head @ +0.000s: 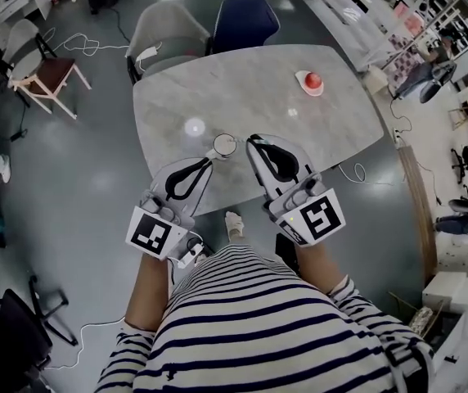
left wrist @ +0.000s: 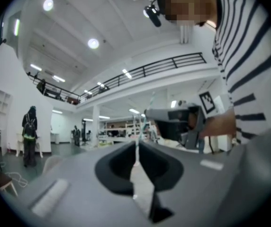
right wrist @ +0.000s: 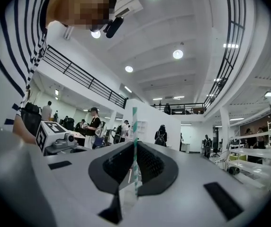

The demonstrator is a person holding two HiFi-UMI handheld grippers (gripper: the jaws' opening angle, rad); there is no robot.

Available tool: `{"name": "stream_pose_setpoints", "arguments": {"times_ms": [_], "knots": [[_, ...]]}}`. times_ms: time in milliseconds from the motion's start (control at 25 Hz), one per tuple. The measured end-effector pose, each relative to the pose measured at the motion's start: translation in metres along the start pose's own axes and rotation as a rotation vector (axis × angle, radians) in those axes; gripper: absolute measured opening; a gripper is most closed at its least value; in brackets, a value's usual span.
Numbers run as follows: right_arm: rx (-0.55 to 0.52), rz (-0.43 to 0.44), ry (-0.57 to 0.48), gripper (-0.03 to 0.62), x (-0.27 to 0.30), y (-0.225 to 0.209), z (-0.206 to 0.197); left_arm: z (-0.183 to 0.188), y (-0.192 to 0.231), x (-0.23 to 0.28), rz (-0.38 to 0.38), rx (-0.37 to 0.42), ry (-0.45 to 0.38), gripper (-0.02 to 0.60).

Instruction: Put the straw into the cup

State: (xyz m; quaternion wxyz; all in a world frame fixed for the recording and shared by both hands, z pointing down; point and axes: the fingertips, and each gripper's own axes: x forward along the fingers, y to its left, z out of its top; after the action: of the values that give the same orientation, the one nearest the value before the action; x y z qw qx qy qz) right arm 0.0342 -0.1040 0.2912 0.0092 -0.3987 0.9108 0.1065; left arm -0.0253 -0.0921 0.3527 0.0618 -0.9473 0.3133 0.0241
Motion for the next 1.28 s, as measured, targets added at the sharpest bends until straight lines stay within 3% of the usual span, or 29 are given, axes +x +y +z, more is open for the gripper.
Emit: {"name": "stream_pose_setpoints", "arguments": {"times_ms": [200, 480, 960, 1280], "knots": [[0.026, 0.026, 0.062, 0.023, 0.027, -0.043, -0.044, -0.024, 0.025, 0.039, 0.024, -0.009, 0.038, 0.023], [0.099, 0.028, 0.141, 0.023, 0.049, -0.061, -0.103, -0.059, 0.043, 0.047, 0.061, -0.053, 0.079, 0.023], [0.187, 0.028, 0.346, 0.023, 0.072, -0.073, -0.213, -0.086, 0.054, 0.060, 0.082, -0.060, 0.124, 0.023], [0.250, 0.028, 0.481, 0.023, 0.070, -0.068, -0.259, -0.083, 0.058, 0.057, 0.094, -0.080, 0.137, 0.023]]}}
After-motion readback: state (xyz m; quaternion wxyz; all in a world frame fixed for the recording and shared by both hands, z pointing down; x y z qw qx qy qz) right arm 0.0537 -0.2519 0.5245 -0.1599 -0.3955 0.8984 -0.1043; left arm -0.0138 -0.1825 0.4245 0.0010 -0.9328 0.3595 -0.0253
